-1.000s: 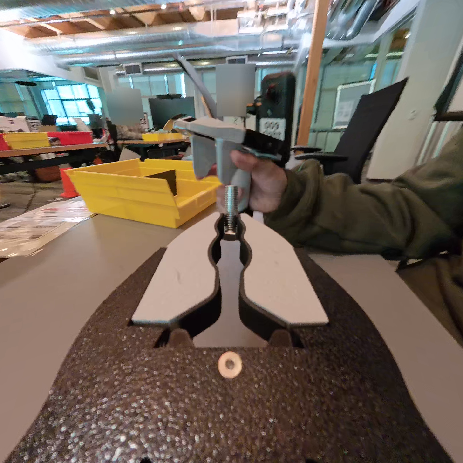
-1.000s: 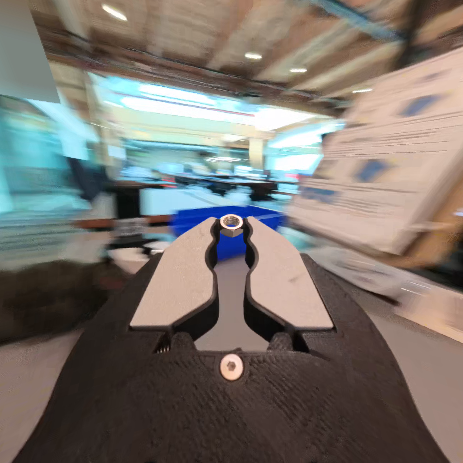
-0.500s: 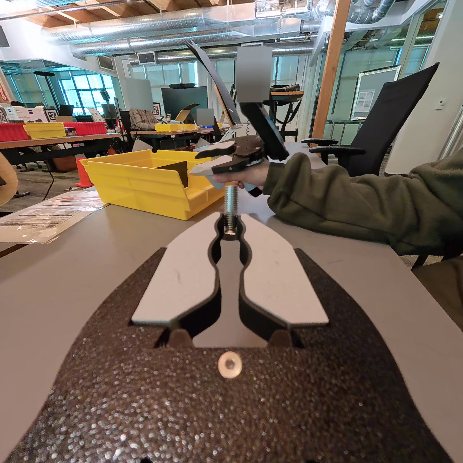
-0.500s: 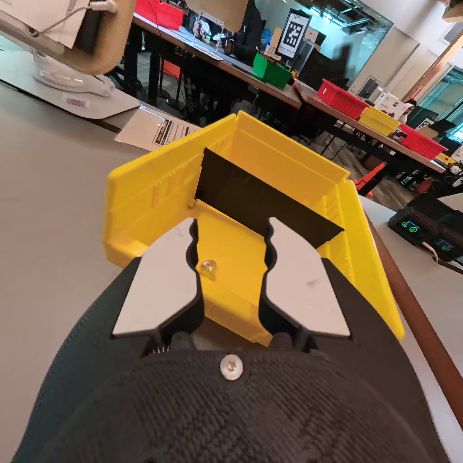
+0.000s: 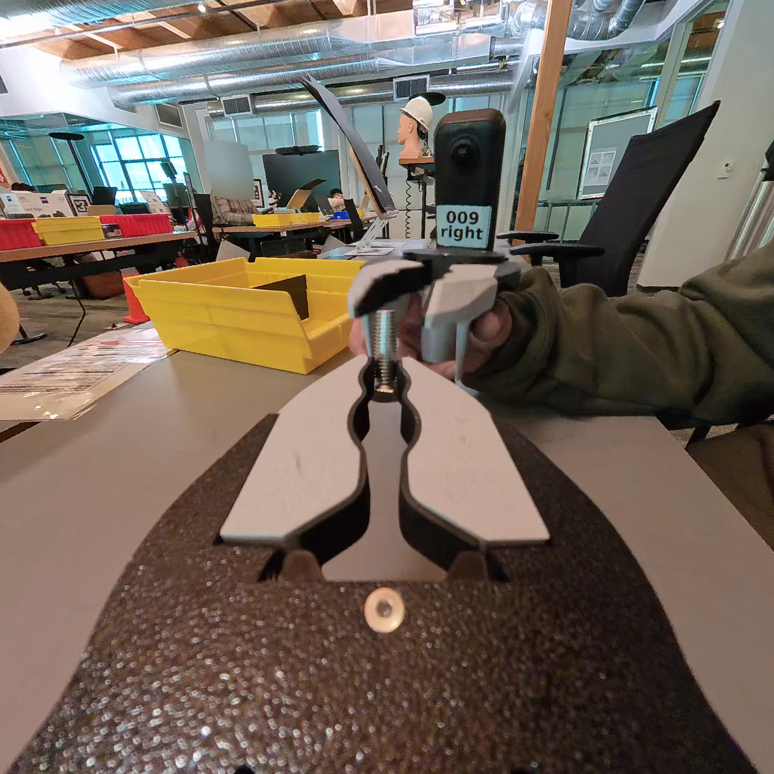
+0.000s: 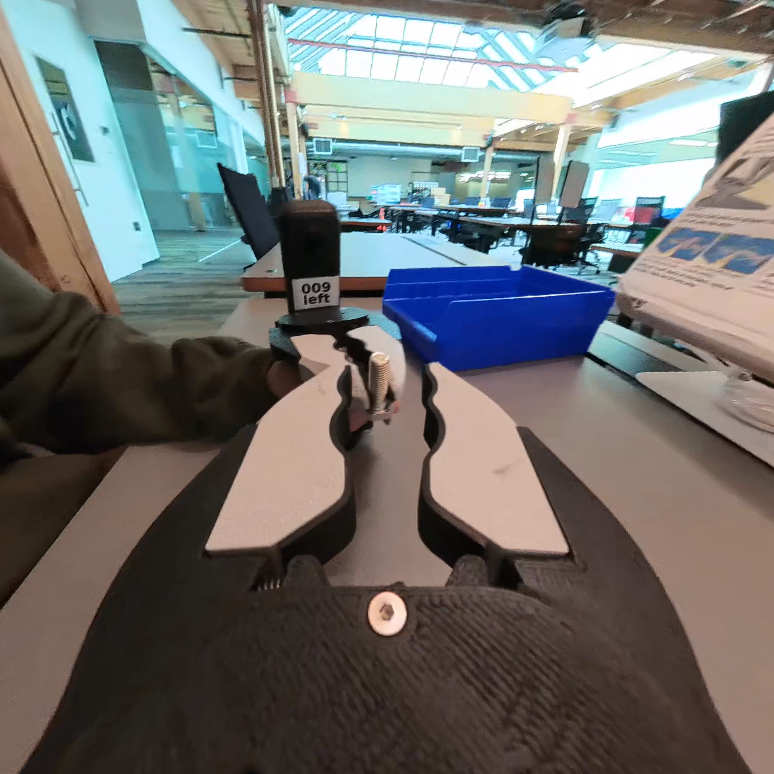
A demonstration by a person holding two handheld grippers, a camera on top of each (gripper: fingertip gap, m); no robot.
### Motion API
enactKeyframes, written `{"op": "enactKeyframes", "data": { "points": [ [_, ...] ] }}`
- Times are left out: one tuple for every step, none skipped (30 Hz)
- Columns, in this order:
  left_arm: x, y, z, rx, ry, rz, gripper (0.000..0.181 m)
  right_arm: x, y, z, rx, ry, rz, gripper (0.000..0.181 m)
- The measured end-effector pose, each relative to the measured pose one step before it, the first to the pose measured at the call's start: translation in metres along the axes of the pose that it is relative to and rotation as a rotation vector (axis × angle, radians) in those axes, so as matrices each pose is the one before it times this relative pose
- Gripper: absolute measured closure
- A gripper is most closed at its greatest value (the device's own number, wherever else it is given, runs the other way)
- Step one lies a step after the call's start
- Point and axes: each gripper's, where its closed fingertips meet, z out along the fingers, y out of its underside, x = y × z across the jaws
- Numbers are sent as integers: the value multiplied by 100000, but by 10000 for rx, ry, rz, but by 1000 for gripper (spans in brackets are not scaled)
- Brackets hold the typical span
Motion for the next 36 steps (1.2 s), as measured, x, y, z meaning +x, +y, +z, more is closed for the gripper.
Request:
{"op": "enactKeyframes", "data": {
  "points": [
    [53,-59,0,35,21,25,172,-171,396,382,-133,23,-61,154],
    [139,-20,31,8,80,22,172,-111,257,325,-51,48,-66,155],
    [75,17,45,-11,27,28,172,-251,138,275,-2,-66,-5,156],
    [15,62,40,-45,-14,46,172,-167,62,240,26,-31,20,158],
    [18,98,23,-73,-4,47,172,-21,59,180,11,52,-43,168],
    [-104,71,-35,-47,-66,26,172,70,103,118,-33,101,-95,172],
    [-93,43,-26,-17,-54,-2,172,88,89,51,-76,73,-95,172],
    [-129,-31,11,24,-99,-19,172,65,58,31,-108,40,-118,172],
    [-205,-85,35,70,-184,37,172,139,-25,25,-56,114,-125,172],
    [-196,-95,35,94,-215,129,172,173,-50,20,-15,157,-107,172],
    [-216,-119,10,107,-226,163,168,186,-32,-35,-47,153,-139,172],
    [-334,-88,-71,75,-272,102,159,580,-100,-185,-66,382,-199,172],
    [-375,-55,-111,48,-240,43,153,1318,-235,-480,-60,781,-280,172],
    [-282,-74,-144,65,-135,-45,152,1899,-280,-706,-104,947,-278,172],
    [-249,-139,-142,113,-99,-119,151,2335,-247,-756,-145,990,-253,172],
    [-231,-118,-116,105,-76,-129,152,2690,-64,-651,-271,1002,-241,172],
    [-127,-74,-75,58,-25,-99,152,2981,251,-459,-497,1009,-327,172],
    [-68,-5,-35,3,-5,-53,152,3273,617,-206,-733,1052,-447,172],
    [-7,51,12,-42,0,-7,152,3334,859,120,-831,994,-634,172],
    [81,73,45,-63,44,31,152,3265,972,482,-748,923,-764,172],
    [140,85,74,-70,71,57,153,2922,1226,872,-768,735,-673,172],
    [130,91,73,-77,45,70,153,2379,1407,1217,-780,449,-420,171],
    [88,80,70,-71,16,70,153,1885,1317,1389,-688,221,-178,171],
    [144,72,49,-61,50,65,155,1518,1194,1397,-623,91,-56,171],
    [142,55,40,-49,55,64,157,1407,971,1362,-485,132,15,171],
    [59,35,36,-37,-10,68,158,1254,809,1251,-367,151,49,171],
    [53,38,30,-39,-8,61,158,941,766,1100,-395,35,72,171],
    [81,71,54,-61,17,49,158,683,620,916,-304,-36,60,171],
    [25,97,58,-88,-29,43,158,429,534,727,-194,-79,69,171],
    [5,121,79,-107,-52,56,158,368,584,431,-154,6,173,166],
    [2,142,101,-125,-61,72,158,440,461,29,-58,158,304,153],
    [-44,173,146,-151,-107,86,158,264,396,-424,63,96,357,146],
    [-89,216,181,-189,-158,96,157,-40,394,-838,181,-51,352,145],
    [-66,256,207,-226,-153,110,156,-225,535,-1206,209,-135,318,145],
    [-61,331,234,-286,-165,103,156,-389,765,-1591,124,-207,272,144],
    [-64,389,271,-337,-184,89,155,-643,961,-1858,60,-286,259,143]
  ]
}}
